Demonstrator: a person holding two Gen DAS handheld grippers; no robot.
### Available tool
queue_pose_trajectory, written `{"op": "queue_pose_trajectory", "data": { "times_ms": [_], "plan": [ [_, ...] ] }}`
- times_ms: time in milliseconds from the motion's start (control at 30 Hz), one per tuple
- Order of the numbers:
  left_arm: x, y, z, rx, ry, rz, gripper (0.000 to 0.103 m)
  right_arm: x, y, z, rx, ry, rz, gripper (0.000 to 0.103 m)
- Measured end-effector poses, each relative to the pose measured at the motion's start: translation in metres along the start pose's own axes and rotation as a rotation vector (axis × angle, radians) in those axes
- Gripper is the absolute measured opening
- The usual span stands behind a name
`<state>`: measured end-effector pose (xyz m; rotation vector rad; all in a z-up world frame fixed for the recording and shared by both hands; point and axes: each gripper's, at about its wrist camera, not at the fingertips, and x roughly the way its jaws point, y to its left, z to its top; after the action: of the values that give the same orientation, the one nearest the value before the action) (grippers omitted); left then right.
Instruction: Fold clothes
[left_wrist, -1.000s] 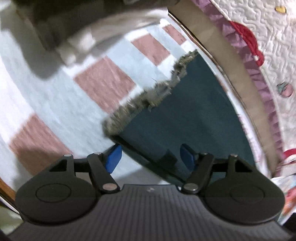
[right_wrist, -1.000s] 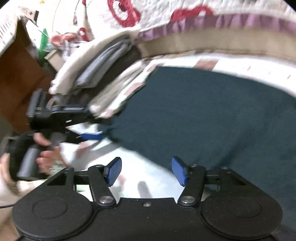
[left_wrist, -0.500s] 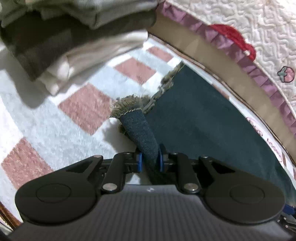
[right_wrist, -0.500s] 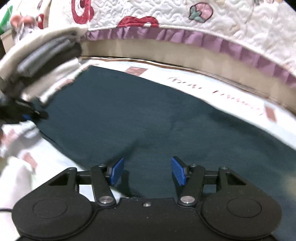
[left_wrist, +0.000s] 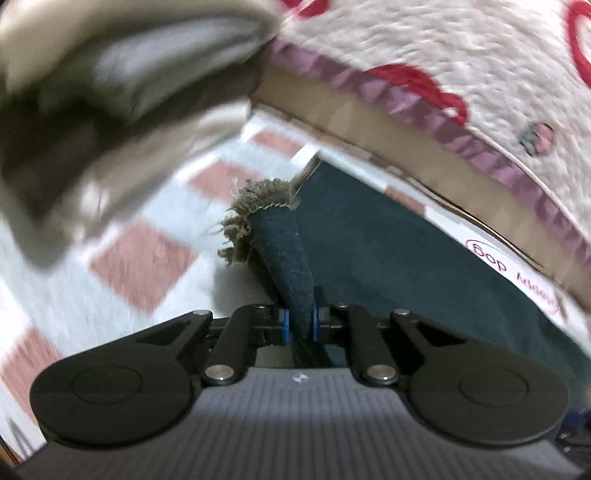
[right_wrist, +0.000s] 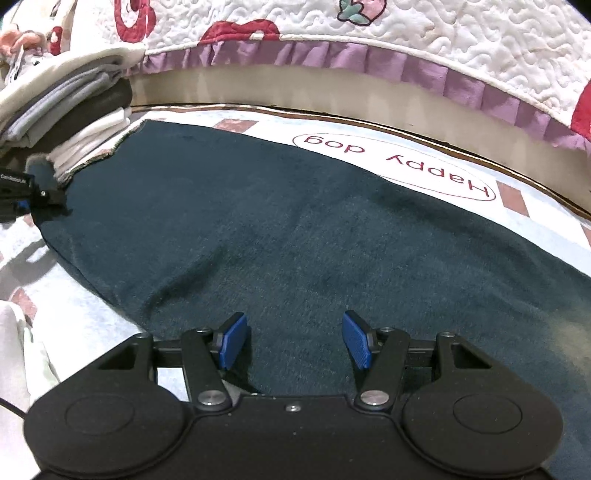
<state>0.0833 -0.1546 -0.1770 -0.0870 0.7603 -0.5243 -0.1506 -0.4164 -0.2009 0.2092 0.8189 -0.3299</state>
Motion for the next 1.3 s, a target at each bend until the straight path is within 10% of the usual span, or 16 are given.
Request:
{"op": "queue_pose_trajectory", "data": {
  "times_ms": [300,433,633,700,767,867,1300],
  "plan": [
    [-0.030,-0.107,0.039,0.237,-0.154,-0.281,0.008,-0.005,-0.044,-0.009,0.252,-0.016,0.163,0.064],
    [-0.034,-0.195,0.023,0.493,-0.121,-0.334,0.007,-0.012,-0.076,-0.018,0.406,-0.041,0.231,0.063],
    [-0.019,-0.293,-0.027,0.515,0.032,-0.662,0.007,-0.036,-0.140,-0.055,0.650,-0.073,0.129,0.064],
    [0.007,-0.314,-0.051,0.452,0.225,-0.709,0.007,-0.046,-0.175,-0.081,0.873,-0.107,0.159,0.065],
    [0.040,-0.323,-0.078,0.353,0.471,-0.705,0.008,-0.057,-0.202,-0.114,1.114,-0.168,0.217,0.065],
    [0.065,-0.317,-0.108,0.355,0.594,-0.640,0.009,-0.071,-0.218,-0.143,1.280,-0.248,0.263,0.069],
    [0.036,-0.248,-0.066,0.288,0.627,-0.771,0.022,-0.042,-0.199,-0.120,1.234,-0.190,0.357,0.072]
  ]
}}
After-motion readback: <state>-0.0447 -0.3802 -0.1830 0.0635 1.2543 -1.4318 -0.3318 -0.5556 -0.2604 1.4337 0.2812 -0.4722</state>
